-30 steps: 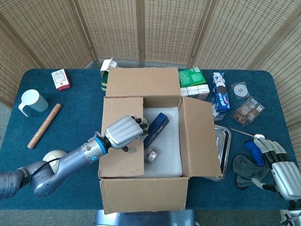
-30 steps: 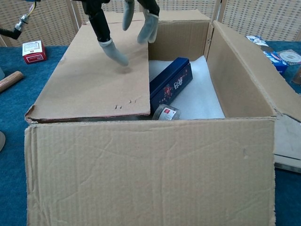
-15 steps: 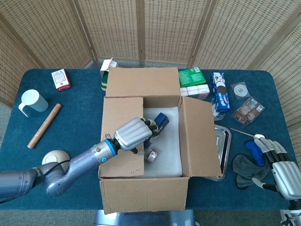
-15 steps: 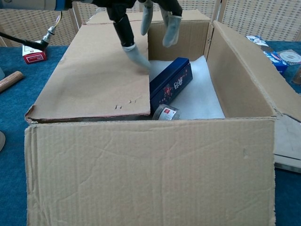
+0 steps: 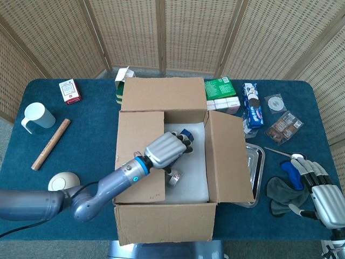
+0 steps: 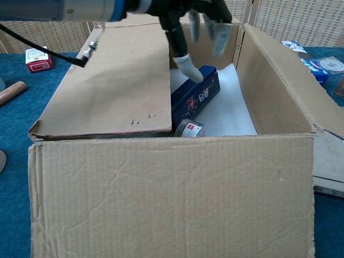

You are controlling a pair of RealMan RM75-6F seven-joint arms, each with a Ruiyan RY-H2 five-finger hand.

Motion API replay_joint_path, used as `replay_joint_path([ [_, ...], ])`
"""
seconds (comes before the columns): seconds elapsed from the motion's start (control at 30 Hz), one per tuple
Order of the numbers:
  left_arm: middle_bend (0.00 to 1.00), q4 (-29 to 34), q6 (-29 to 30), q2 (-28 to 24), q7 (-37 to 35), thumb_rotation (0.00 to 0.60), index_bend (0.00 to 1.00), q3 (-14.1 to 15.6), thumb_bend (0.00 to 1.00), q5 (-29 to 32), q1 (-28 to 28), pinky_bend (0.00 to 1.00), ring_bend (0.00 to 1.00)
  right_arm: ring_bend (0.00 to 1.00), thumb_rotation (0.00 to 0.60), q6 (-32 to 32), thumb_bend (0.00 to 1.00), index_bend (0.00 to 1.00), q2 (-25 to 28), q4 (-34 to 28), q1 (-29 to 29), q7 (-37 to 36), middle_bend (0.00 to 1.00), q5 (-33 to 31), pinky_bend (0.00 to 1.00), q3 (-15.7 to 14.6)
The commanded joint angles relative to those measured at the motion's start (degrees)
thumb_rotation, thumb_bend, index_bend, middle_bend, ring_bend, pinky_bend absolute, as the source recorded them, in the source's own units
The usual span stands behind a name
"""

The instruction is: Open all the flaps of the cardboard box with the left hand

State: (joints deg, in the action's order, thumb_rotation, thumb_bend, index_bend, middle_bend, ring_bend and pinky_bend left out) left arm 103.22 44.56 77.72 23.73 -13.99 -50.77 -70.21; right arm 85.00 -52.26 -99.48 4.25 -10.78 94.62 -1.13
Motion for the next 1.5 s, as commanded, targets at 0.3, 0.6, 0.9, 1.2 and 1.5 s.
replay_joint_path([
  [0.3,0.40,-1.3,1.1,2.8,4.9,0.600,0.51,0.2,0.27,9.6,-5.1,0.45,0.33,0.00,0.600,0.5,0.04,0.00,0.4,0.0,-0.1,-1.0,0.00,0.4,0.00,-0.1],
  [0.6,0.42,-1.5,1.1,3.1,8.2,0.600,0.52,2.2,0.27,17.1,-8.5,0.47,0.35,0.00,0.600,0.9,0.04,0.00,0.7,0.2,-0.2,-2.1,0.00,0.6,0.00,0.0],
  [0.9,0.45,-1.4,1.6,2.9,13.4,0.600,0.56,5.1,0.27,23.8,-12.9,0.47,0.35,0.00,0.600,1.1,0.04,0.00,0.8,0.3,-0.2,-2.7,0.00,0.6,0.00,0.0],
  [1.2,0.49,2.0,3.2,-0.4,18.1,0.600,0.58,7.7,0.27,31.8,-16.9,0.49,0.40,0.00,0.600,1.3,0.04,0.00,1.0,0.3,-0.2,-3.2,0.00,0.7,0.00,0.0],
  [1.5,0.65,6.0,4.0,-5.0,20.8,0.600,0.58,10.1,0.27,37.2,-19.6,0.51,0.54,0.00,0.600,1.1,0.04,0.00,1.0,0.3,-0.2,-3.0,0.00,0.7,0.00,0.0],
])
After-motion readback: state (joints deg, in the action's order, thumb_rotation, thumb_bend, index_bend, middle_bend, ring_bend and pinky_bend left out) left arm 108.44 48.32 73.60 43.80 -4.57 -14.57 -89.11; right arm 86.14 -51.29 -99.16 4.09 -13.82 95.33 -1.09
